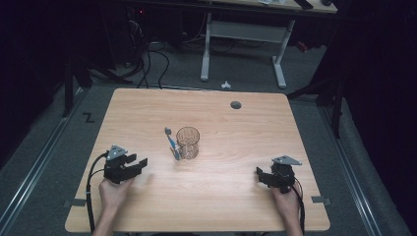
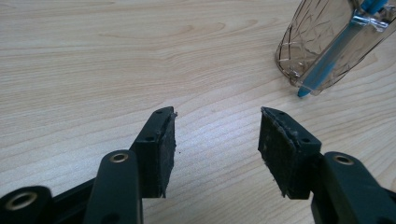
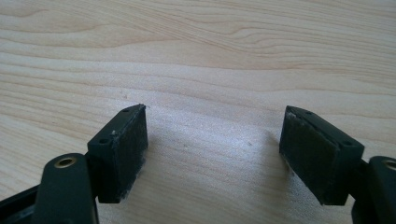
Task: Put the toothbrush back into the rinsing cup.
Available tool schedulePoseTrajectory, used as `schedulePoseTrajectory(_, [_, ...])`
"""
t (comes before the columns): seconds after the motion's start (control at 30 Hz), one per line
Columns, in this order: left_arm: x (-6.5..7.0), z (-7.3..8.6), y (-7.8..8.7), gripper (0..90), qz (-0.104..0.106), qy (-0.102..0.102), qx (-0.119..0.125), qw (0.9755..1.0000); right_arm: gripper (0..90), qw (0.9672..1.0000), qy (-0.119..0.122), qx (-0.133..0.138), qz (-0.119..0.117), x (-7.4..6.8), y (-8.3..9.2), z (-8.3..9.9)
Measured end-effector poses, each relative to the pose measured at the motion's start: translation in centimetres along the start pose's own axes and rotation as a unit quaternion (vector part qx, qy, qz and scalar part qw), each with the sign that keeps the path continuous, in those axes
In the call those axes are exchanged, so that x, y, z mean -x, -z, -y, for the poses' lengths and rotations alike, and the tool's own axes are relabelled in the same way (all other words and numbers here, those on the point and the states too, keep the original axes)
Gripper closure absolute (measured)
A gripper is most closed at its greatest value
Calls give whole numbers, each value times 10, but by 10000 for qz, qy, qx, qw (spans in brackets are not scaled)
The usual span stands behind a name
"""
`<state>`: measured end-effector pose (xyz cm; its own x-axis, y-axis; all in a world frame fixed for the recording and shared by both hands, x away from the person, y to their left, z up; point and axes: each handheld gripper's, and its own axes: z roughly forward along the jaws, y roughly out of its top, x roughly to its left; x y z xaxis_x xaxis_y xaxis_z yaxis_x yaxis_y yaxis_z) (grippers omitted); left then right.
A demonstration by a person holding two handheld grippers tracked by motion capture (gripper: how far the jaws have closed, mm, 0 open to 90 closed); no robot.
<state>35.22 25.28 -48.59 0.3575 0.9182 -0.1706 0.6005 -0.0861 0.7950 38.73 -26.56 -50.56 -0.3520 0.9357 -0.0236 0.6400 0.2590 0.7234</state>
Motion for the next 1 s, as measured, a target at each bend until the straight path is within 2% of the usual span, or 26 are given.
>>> schedulePoseTrajectory(0.37, [1, 1, -8, 464, -74, -52, -73, 9999, 237, 10000, -1, -1, 0, 0, 0, 0])
schedulePoseTrajectory(0.7, [2, 2, -16, 464, -197, -216, -132, 9995, 237, 10000, 2, -2, 0, 0, 0, 0])
schedulePoseTrajectory(1.0, [4, 4, -21, 464, -241, -229, -190, 9993, 237, 10000, 3, -2, 0, 0, 0, 0])
